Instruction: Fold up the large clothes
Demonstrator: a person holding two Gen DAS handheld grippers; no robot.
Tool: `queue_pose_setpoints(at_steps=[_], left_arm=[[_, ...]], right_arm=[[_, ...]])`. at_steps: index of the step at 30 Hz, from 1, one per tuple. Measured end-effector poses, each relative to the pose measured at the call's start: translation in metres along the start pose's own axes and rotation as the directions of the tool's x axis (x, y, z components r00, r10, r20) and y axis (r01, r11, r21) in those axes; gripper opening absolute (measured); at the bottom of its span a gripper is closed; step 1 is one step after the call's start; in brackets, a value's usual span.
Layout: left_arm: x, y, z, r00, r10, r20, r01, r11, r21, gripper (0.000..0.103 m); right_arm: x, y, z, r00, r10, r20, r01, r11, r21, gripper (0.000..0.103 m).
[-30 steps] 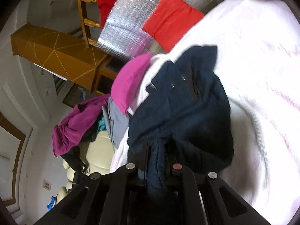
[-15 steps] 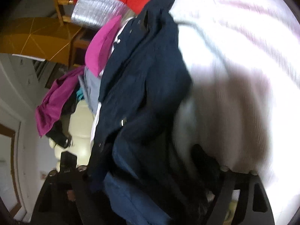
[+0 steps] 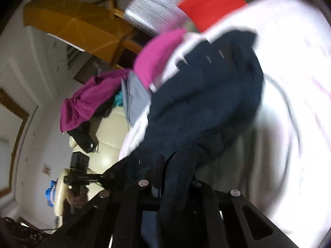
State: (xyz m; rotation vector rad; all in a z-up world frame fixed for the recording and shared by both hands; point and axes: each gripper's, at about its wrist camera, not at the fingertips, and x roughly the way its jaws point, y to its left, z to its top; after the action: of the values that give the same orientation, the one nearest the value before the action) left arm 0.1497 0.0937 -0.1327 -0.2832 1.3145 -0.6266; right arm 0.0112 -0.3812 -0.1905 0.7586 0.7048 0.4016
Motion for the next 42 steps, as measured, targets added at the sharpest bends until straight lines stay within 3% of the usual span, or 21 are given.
queue_pose_setpoints(at_steps=[7, 14, 18, 21, 23, 25, 26, 27, 28, 29, 31, 32, 33, 36, 39, 42], left_arm=[[-0.026, -0.001, 0.109, 0.992, -0.052, 0.118, 0.055, 0.998, -0.022, 0.017], [0.024, 0.004, 0.242, 0.982, 0.003, 0.188, 0.013, 0.996, -0.086, 0.017], [0.081, 0.03, 0.299, 0.98, 0.081, 0.182, -0.053, 0.987, -0.152, 0.017], [0.12, 0.06, 0.319, 0.986, 0.084, 0.146, -0.054, 0.978, -0.2, 0.019], [0.134, 0.073, 0.321, 0.989, 0.051, 0.137, -0.019, 0.975, -0.223, 0.021], [0.134, 0.086, 0.318, 0.984, -0.031, 0.177, 0.075, 0.965, -0.252, 0.026], [0.128, 0.092, 0.315, 0.974, -0.08, 0.211, 0.134, 0.957, -0.257, 0.03], [0.122, 0.096, 0.311, 0.96, -0.127, 0.249, 0.192, 0.947, -0.258, 0.033], [0.112, 0.101, 0.305, 0.938, -0.176, 0.298, 0.257, 0.931, -0.259, 0.043], [0.1, 0.105, 0.296, 0.903, -0.216, 0.371, 0.325, 0.909, -0.261, 0.065], [0.072, 0.109, 0.272, 0.823, -0.193, 0.534, 0.378, 0.888, -0.262, 0.091], [0.063, 0.109, 0.258, 0.792, -0.169, 0.587, 0.387, 0.882, -0.268, 0.092], [0.059, 0.107, 0.242, 0.778, -0.157, 0.608, 0.396, 0.874, -0.281, 0.092], [0.074, 0.101, 0.202, 0.819, -0.144, 0.555, 0.367, 0.876, -0.313, 0.092], [0.088, 0.096, 0.168, 0.858, -0.009, 0.513, 0.237, 0.894, -0.381, 0.092], [0.103, 0.097, 0.144, 0.884, 0.075, 0.461, 0.16, 0.879, -0.45, 0.092]], right_arm=[[0.016, -0.013, 0.083, 0.984, 0.001, 0.18, -0.016, 0.996, 0.085, 0.01], [0.091, -0.065, 0.184, 0.964, -0.107, 0.243, 0.047, 0.969, 0.242, 0.01], [0.141, -0.119, 0.223, 0.958, -0.192, 0.211, 0.096, 0.913, 0.397, 0.013], [0.166, -0.162, 0.232, 0.976, -0.153, 0.156, 0.046, 0.84, 0.54, 0.019], [0.168, -0.18, 0.232, 0.981, -0.077, 0.18, -0.045, 0.807, 0.589, 0.024], [0.156, -0.185, 0.232, 0.973, -0.028, 0.227, -0.114, 0.801, 0.588, 0.034], [0.14, -0.184, 0.231, 0.959, -0.045, 0.28, -0.127, 0.814, 0.567, 0.048], [0.12, -0.182, 0.228, 0.937, -0.087, 0.337, -0.123, 0.824, 0.553, 0.076], [0.105, -0.179, 0.224, 0.915, -0.12, 0.386, -0.121, 0.83, 0.544, 0.089], [0.085, -0.173, 0.218, 0.885, -0.154, 0.44, -0.112, 0.845, 0.522, 0.096], [0.069, -0.157, 0.214, 0.89, -0.19, 0.414, -0.031, 0.882, 0.471, 0.095], [0.065, -0.15, 0.212, 0.897, -0.216, 0.387, 0.021, 0.893, 0.449, 0.095], [0.065, -0.137, 0.207, 0.904, -0.251, 0.345, 0.095, 0.906, 0.412, 0.095], [0.073, -0.111, 0.187, 0.907, -0.349, 0.235, 0.272, 0.912, 0.306, 0.095], [0.08, -0.111, 0.165, 0.918, -0.361, 0.165, 0.304, 0.907, 0.292, 0.095], [0.103, -0.116, 0.152, 0.925, -0.368, 0.096, 0.324, 0.895, 0.306, 0.094]])
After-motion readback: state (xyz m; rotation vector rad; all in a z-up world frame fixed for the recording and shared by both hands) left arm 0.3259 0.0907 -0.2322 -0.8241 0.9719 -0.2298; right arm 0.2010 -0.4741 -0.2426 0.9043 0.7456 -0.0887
